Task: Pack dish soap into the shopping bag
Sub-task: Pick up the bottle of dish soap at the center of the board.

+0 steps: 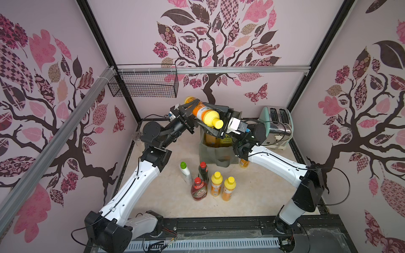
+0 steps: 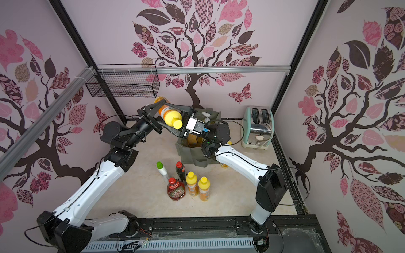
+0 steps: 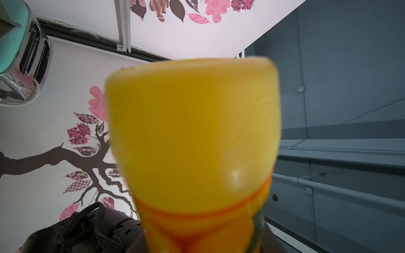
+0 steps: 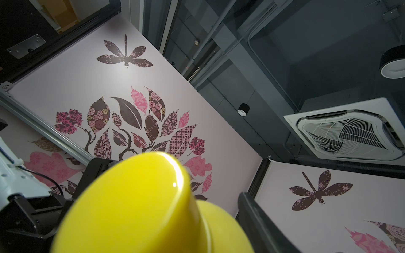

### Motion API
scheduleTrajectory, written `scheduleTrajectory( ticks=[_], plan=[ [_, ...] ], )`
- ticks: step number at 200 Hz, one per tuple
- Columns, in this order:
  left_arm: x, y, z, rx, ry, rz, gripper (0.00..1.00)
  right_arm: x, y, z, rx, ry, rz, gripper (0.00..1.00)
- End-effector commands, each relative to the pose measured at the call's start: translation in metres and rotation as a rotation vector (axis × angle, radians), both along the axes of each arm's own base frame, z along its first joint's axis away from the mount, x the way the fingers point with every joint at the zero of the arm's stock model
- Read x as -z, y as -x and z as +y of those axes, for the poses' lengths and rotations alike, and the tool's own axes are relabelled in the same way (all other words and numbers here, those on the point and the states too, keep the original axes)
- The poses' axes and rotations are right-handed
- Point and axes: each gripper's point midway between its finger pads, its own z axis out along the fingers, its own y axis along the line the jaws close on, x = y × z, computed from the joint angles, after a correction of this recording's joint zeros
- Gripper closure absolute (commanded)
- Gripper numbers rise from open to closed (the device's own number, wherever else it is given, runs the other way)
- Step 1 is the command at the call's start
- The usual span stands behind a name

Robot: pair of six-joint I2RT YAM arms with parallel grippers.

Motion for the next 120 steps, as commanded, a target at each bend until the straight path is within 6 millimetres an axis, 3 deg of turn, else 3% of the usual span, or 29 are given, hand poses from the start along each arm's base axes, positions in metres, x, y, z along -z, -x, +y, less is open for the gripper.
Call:
scheduleTrajectory(
  ticks=[1, 47, 92, 120],
  plan=[
    [-0.050, 0.039, 0.021, 0.026, 0.136, -0.164, 0.49, 0.006, 0.001, 0.009, -0.051, 0.056, 0.092, 0.64],
    [-0.012, 0.024, 0.039, -0.040, 0.038, -0.134, 0.03, 0.004, -0.016, 0.004, 0.042, 0.065, 0.187, 0.70],
    [0.005, 0.022, 0.036, -0.027, -0.025, -0.137, 0.02, 0.002, -0.032, -0.012, 0.092, 0.054, 0.244, 0.85],
    [0.015, 0.031, 0.025, 0.006, -0.160, -0.173, 0.02, -0.001, -0.046, -0.026, 0.139, 0.035, 0.281, 0.86]
  ],
)
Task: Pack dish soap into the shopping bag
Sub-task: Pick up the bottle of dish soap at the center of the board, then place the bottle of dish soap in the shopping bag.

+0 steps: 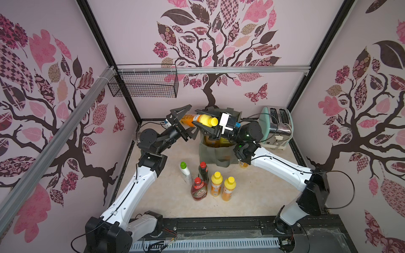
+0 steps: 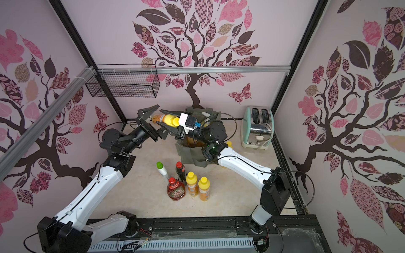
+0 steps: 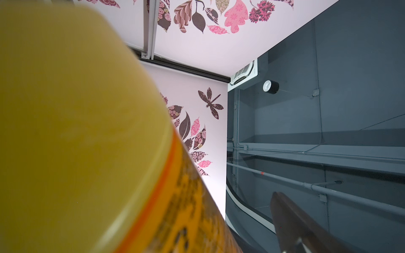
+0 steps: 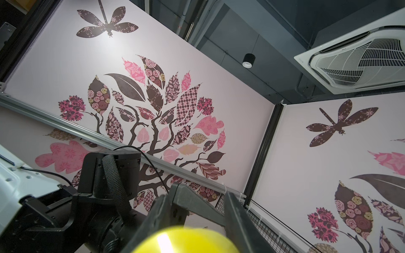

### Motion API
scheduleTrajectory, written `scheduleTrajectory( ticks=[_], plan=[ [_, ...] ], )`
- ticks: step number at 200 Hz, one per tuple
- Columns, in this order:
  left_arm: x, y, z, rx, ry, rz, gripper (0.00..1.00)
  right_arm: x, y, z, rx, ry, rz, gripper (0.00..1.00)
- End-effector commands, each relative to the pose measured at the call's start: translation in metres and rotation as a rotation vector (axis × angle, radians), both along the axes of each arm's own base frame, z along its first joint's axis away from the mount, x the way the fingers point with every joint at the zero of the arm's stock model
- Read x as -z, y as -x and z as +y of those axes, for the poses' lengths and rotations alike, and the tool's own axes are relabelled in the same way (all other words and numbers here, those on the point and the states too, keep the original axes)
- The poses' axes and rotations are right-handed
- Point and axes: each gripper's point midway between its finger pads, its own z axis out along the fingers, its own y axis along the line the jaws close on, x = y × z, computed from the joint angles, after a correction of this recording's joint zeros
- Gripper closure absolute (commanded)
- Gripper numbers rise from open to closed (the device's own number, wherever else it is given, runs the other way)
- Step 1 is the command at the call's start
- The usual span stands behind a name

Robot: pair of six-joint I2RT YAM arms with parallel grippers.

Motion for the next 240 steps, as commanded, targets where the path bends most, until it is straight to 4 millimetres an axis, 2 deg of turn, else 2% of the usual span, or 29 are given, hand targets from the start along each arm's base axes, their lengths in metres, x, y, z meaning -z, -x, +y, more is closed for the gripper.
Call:
scheduleTrajectory(
  ticks=[1, 17, 26, 42, 66, 84, 104, 116, 140, 164, 181, 217, 240],
  plan=[
    [-0.034, 0.031, 0.006, -0.005, -0.072, -0.198, 0.02, -0.033, -0.018, -0.040, 0.127, -0.094, 0.000, 0.86],
    [-0.020, 0.043, 0.002, -0.021, -0.284, -0.249, 0.02, -0.039, -0.032, -0.055, 0.164, -0.104, 0.040, 0.87],
    [-0.005, 0.051, 0.005, -0.044, -0.448, -0.257, 0.02, -0.043, -0.041, -0.066, 0.189, -0.113, 0.062, 0.87],
    [0.016, 0.066, 0.022, -0.132, -0.745, -0.303, 0.02, -0.049, -0.053, -0.081, 0.246, -0.105, 0.091, 0.88],
    [0.038, 0.075, 0.044, -0.203, -0.973, -0.334, 0.02, -0.053, -0.063, -0.096, 0.315, -0.052, 0.150, 0.88],
    [0.067, 0.065, 0.050, -0.187, -1.118, -0.314, 0.02, -0.051, -0.070, -0.100, 0.370, 0.016, 0.222, 0.87],
    [0.098, 0.048, 0.046, -0.163, -1.239, -0.315, 0.02, -0.044, -0.071, -0.104, 0.408, 0.073, 0.275, 0.87],
    [0.110, 0.038, 0.042, -0.171, -1.316, -0.335, 0.03, -0.040, -0.071, -0.106, 0.426, 0.106, 0.296, 0.88],
    [0.126, 0.021, 0.024, -0.144, -1.378, -0.382, 0.04, -0.025, -0.074, -0.105, 0.449, 0.178, 0.336, 0.88],
    [0.150, 0.004, 0.017, -0.105, -1.465, -0.389, 0.06, -0.006, -0.081, -0.101, 0.456, 0.209, 0.361, 0.88],
    [0.163, -0.002, 0.013, -0.079, -1.493, -0.397, 0.13, 0.009, -0.090, -0.095, 0.458, 0.235, 0.383, 0.88],
    [0.170, -0.005, 0.002, -0.050, -1.466, -0.438, 0.30, 0.046, -0.117, -0.085, 0.434, 0.258, 0.464, 0.88],
    [0.177, -0.007, -0.005, -0.034, -1.453, -0.450, 0.32, 0.065, -0.132, -0.081, 0.416, 0.257, 0.510, 0.90]
  ],
)
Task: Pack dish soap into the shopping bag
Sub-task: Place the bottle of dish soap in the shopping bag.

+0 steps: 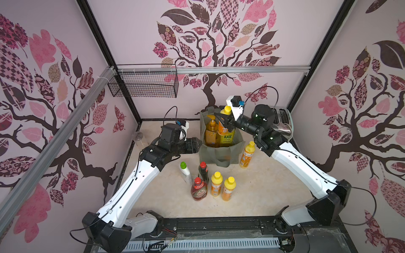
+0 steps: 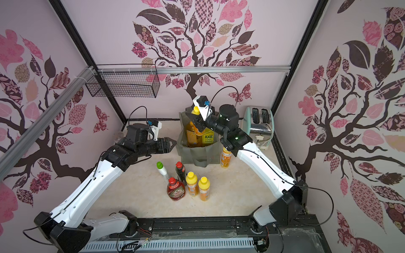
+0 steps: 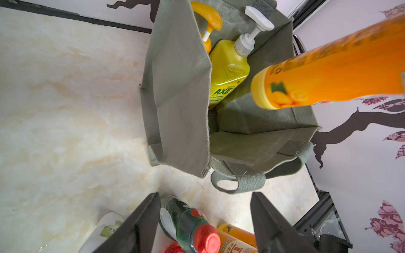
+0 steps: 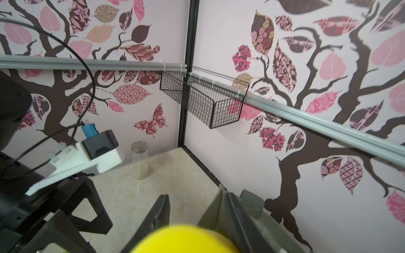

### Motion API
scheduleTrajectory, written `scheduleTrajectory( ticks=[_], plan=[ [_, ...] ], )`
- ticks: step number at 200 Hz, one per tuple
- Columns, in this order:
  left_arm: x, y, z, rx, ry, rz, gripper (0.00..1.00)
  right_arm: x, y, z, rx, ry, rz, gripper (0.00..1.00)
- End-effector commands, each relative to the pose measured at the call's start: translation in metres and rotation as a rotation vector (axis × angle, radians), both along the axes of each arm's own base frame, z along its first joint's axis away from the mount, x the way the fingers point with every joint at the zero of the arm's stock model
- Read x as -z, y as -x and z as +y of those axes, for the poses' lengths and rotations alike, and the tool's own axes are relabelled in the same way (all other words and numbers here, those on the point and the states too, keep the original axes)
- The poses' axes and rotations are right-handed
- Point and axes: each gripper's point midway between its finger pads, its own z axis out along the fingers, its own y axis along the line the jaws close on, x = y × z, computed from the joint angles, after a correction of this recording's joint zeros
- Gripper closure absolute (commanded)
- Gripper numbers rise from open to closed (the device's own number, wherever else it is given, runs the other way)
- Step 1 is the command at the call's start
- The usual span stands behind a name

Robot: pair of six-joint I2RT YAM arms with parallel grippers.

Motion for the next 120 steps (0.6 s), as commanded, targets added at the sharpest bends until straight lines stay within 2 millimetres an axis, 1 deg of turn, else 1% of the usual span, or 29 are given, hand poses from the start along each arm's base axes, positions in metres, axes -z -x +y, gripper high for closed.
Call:
scheduleTrajectory(
  ticks=[1, 33, 48, 54, 61, 79, 89, 100, 120],
  plan=[
    [0.002, -0.005, -0.010, 0.043, 0.002, -0.038, 0.31, -0.032, -0.005, -0.005, -0.003, -0.101, -0.090, 0.90],
    [0.020, -0.012, -0.008, 0.019, -0.030, -0.026, 0.30, -0.005, -0.025, -0.001, 0.015, -0.106, -0.040, 0.90],
    [0.026, -0.014, -0.009, 0.021, -0.039, -0.020, 0.32, 0.008, -0.033, -0.002, 0.025, -0.115, -0.018, 0.91],
    [0.028, -0.015, -0.011, 0.025, -0.039, -0.016, 0.34, 0.013, -0.037, -0.003, 0.031, -0.120, -0.013, 0.91],
    [0.028, -0.016, -0.011, 0.028, -0.038, -0.017, 0.40, 0.020, -0.041, -0.005, 0.038, -0.126, -0.002, 0.91],
    [0.029, -0.016, -0.015, 0.037, -0.026, -0.012, 0.63, 0.032, -0.050, -0.010, 0.055, -0.148, 0.012, 0.91],
    [0.028, -0.016, -0.016, 0.041, -0.022, -0.013, 0.71, 0.039, -0.054, -0.011, 0.064, -0.156, 0.011, 0.91],
    [0.027, -0.015, -0.017, 0.045, -0.015, -0.014, 0.74, 0.046, -0.058, -0.011, 0.069, -0.160, 0.014, 0.91],
    [0.026, -0.014, -0.019, 0.055, -0.004, -0.011, 0.75, 0.062, -0.065, -0.008, 0.065, -0.160, 0.035, 0.90]
  ],
)
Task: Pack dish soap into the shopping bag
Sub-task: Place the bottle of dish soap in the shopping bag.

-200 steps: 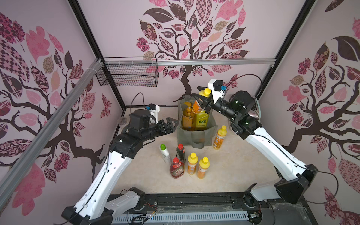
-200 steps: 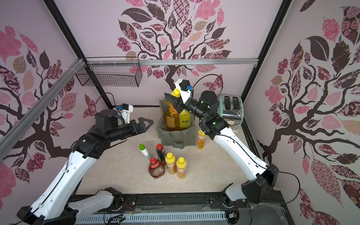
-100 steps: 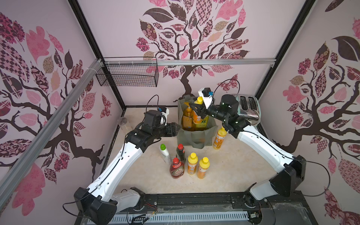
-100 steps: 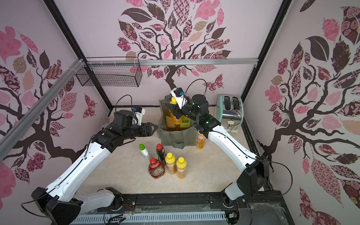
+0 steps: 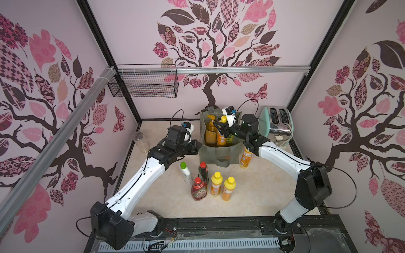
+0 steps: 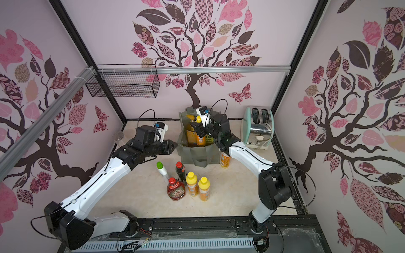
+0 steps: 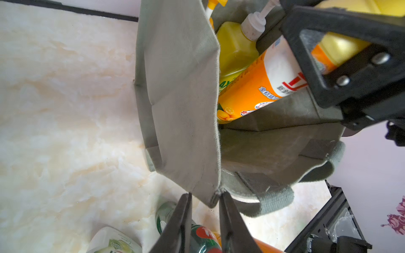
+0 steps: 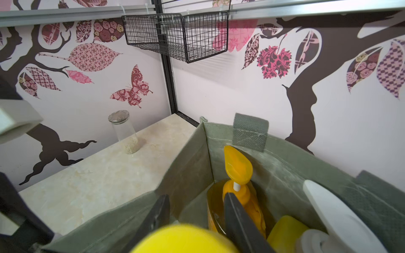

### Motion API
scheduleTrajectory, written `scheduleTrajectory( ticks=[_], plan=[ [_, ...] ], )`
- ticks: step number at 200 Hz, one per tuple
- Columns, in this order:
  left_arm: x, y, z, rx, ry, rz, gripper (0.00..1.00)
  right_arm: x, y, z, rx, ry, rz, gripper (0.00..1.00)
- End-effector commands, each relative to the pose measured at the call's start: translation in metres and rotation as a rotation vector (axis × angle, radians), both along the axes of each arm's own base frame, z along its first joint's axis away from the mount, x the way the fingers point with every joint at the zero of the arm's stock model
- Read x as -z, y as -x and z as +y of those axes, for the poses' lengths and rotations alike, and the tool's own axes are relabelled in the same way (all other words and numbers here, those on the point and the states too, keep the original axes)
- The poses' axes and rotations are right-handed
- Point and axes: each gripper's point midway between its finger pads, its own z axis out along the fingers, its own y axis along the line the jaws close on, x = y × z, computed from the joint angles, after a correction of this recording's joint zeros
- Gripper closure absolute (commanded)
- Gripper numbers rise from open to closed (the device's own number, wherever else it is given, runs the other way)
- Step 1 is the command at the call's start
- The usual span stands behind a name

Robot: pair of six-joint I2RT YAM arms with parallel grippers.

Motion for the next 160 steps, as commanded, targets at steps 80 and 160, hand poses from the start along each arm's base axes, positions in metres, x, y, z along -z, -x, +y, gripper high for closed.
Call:
scheduleTrajectory(
  ticks=[80, 160],
  plan=[
    [-0.005, 0.007, -0.012, 0.050, 0.061, -0.006, 0.72, 0.008, -0.019, -0.002, 0.052, -0.092, -0.130, 0.84],
    [-0.005, 0.009, -0.017, 0.073, 0.080, 0.004, 0.58, 0.050, -0.032, -0.005, 0.101, -0.088, -0.122, 0.69]
  ],
)
